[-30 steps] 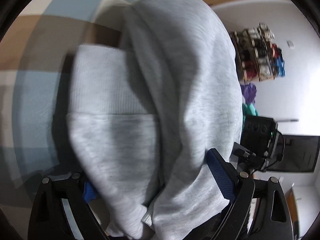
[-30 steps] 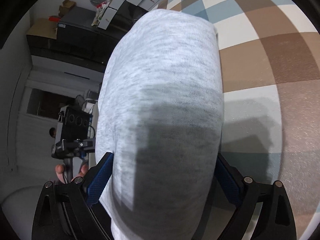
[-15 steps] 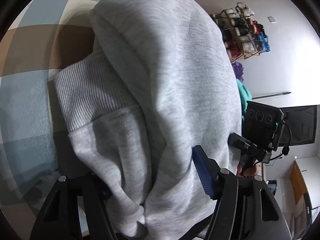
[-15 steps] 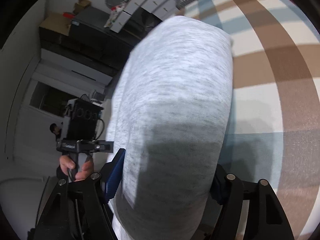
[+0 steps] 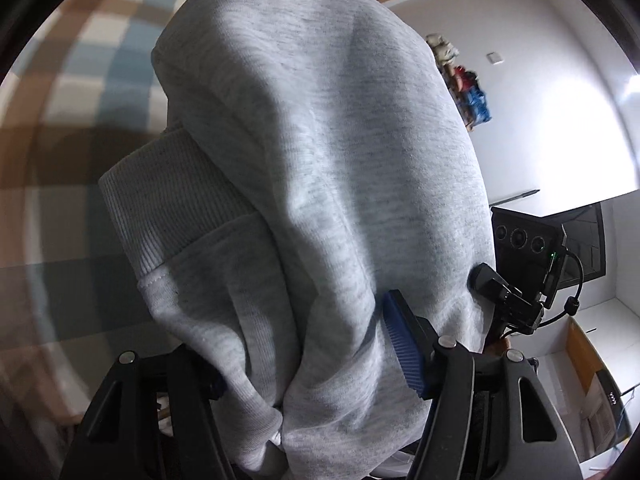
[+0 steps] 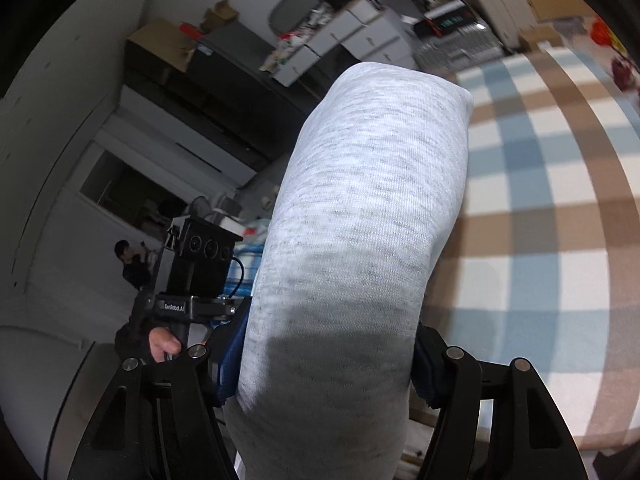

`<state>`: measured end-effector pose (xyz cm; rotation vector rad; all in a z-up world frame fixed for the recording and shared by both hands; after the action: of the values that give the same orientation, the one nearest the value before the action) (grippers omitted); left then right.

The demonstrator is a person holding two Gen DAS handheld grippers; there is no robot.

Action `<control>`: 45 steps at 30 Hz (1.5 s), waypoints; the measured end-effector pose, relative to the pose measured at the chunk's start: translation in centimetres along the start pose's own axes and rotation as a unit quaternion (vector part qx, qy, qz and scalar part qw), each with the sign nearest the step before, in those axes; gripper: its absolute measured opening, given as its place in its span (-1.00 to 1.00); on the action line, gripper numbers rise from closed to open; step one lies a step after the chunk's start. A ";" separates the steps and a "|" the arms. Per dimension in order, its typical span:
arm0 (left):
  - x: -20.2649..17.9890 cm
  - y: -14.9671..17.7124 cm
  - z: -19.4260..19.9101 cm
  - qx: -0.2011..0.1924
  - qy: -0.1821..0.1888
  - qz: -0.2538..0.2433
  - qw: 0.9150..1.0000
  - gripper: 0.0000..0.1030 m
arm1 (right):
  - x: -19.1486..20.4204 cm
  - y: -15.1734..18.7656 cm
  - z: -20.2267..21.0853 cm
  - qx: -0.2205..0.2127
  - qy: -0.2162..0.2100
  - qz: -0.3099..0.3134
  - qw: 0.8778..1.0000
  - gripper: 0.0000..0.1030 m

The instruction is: Fold large clothes

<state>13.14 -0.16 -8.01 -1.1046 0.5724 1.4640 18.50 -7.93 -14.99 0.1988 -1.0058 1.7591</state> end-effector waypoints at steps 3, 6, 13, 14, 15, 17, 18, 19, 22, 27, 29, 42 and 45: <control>-2.1 -0.2 4.9 -0.026 -0.016 -0.016 0.999 0.17 | 4.9 -1.3 0.0 -0.010 -0.023 0.024 0.999 0.31; -3.3 0.8 12.4 -0.051 -0.036 -0.036 0.997 0.17 | 10.3 -3.0 -0.7 -0.013 -0.056 0.041 0.997 0.31; -3.3 1.5 27.2 -0.089 -0.119 -0.020 0.989 0.17 | 23.0 -4.3 -6.9 0.002 -0.143 0.082 0.986 0.31; -2.6 1.4 29.2 -0.098 -0.132 -0.010 0.986 0.17 | 24.6 -4.3 -8.6 0.008 -0.155 0.083 0.984 0.31; -1.8 1.4 31.1 -0.106 -0.146 -0.001 0.984 0.17 | 26.0 -4.1 -10.4 0.016 -0.168 0.080 0.983 0.31; 0.1 1.4 34.6 -0.123 -0.174 0.013 0.977 0.17 | 27.0 -3.4 -13.6 0.036 -0.192 0.065 0.979 0.31; 1.0 1.4 35.7 -0.128 -0.182 0.019 0.975 0.17 | 27.4 -2.8 -15.4 0.048 -0.205 0.055 0.976 0.31; 2.7 1.5 37.6 -0.136 -0.193 0.030 0.971 0.17 | 27.8 -2.1 -17.7 0.063 -0.218 0.041 0.973 0.31; 7.2 1.9 40.0 -0.160 -0.200 0.065 0.964 0.17 | 28.0 0.8 -24.3 0.103 -0.234 0.005 0.967 0.31; 21.8 4.7 39.9 -0.185 -0.212 0.190 0.941 0.16 | 24.1 7.6 -34.2 0.159 -0.113 0.011 0.981 0.34; 23.5 5.5 39.7 -0.192 -0.172 0.192 0.947 0.22 | 23.5 8.0 -33.6 0.136 -0.122 0.035 0.982 0.34; 12.6 9.1 40.7 -0.258 -0.210 0.013 0.943 0.24 | 25.0 3.9 -23.5 -0.001 0.077 0.333 0.940 0.36; 14.2 8.5 37.4 -0.208 -0.230 -0.020 0.951 0.25 | 28.4 2.5 -24.8 -0.014 0.069 0.350 0.934 0.33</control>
<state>-4.99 36.49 -6.01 -1.0282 -0.0931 1.7810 11.90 29.27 -15.99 -0.3451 -1.0687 2.3540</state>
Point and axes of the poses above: each gripper's, at about its wrist camera, not at the fingertips, and z roughly against the way its jaws point, x to its left, y to its underside, the point moved 9 cm from there along -z, roughly the way its jaws point, and after that the axes turned 11 degrees about y, right-handed, at the moved point
